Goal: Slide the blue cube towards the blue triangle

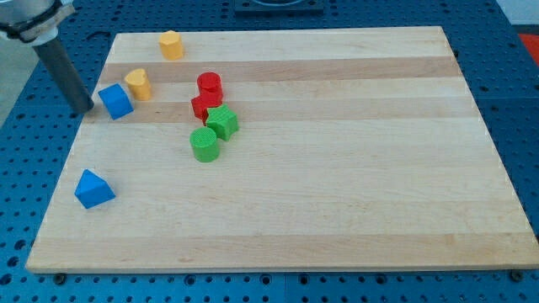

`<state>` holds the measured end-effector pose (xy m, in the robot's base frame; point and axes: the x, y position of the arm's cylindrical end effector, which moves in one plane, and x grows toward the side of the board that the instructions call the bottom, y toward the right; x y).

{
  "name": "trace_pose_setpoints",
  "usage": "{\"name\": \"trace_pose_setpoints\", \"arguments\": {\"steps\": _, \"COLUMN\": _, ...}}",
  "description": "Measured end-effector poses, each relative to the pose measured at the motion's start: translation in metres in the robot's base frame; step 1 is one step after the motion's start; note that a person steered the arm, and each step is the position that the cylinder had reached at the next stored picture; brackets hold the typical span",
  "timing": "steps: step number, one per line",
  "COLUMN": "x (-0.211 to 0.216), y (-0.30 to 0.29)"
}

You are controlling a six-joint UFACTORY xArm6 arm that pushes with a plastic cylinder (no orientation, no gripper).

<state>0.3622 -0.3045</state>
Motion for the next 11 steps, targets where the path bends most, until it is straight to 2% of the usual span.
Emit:
{"name": "trace_pose_setpoints", "arguments": {"steps": 1, "x": -0.045, "y": 0.000}}
{"name": "trace_pose_setpoints", "arguments": {"steps": 2, "x": -0.073, "y": 0.011}}
{"name": "trace_pose_setpoints", "arguments": {"steps": 3, "x": -0.065, "y": 0.026}}
{"name": "trace_pose_setpoints", "arguments": {"steps": 6, "x": 0.002, "y": 0.060}}
{"name": "trace_pose_setpoints", "arguments": {"steps": 9, "x": 0.062, "y": 0.065}}
{"name": "trace_pose_setpoints", "arguments": {"steps": 11, "x": 0.047, "y": 0.035}}
